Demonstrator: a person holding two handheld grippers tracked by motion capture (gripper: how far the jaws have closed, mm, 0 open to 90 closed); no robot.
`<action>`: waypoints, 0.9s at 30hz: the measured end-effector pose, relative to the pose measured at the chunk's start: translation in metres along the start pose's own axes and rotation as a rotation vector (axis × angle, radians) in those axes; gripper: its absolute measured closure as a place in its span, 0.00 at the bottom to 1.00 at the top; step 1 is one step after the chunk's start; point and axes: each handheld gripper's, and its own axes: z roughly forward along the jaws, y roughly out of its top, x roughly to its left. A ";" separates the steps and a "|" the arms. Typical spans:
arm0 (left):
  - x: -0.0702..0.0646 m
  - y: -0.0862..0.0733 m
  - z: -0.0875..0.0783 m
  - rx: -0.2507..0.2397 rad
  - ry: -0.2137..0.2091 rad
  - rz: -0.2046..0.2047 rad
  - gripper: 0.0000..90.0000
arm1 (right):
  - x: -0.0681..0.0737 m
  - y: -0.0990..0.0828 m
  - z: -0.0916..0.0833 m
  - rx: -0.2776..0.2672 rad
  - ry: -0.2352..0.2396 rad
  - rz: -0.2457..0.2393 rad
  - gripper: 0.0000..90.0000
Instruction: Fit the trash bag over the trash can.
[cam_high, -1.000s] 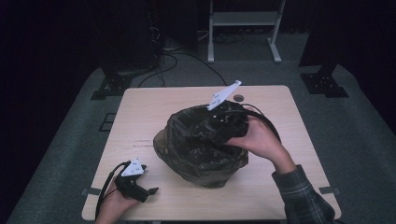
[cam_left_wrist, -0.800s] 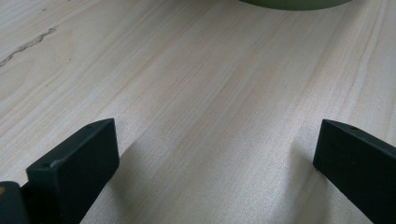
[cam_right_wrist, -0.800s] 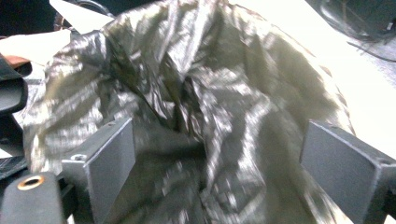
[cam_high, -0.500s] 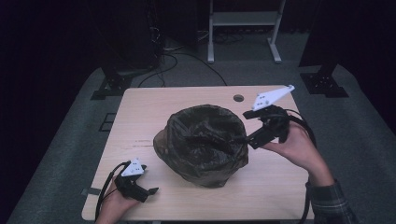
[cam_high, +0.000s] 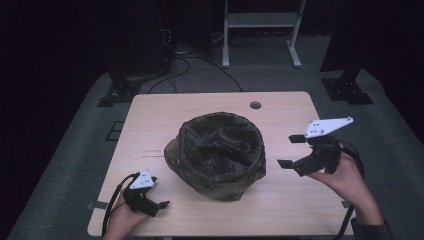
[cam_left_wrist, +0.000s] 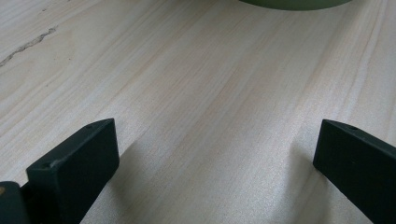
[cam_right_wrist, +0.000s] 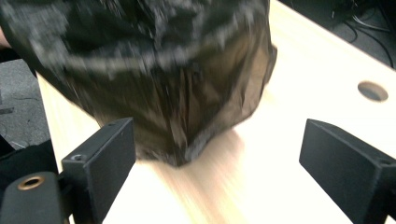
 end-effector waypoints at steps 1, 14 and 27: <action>0.000 0.000 0.000 0.000 0.000 0.000 0.00 | 0.000 -0.008 0.001 0.002 -0.001 0.008 0.10; 0.000 0.000 0.000 -0.001 0.000 0.000 0.00 | -0.003 -0.083 0.035 0.073 -0.057 0.072 0.10; 0.000 0.000 0.000 -0.001 0.000 0.000 0.00 | -0.002 -0.129 0.062 0.124 -0.147 0.098 0.10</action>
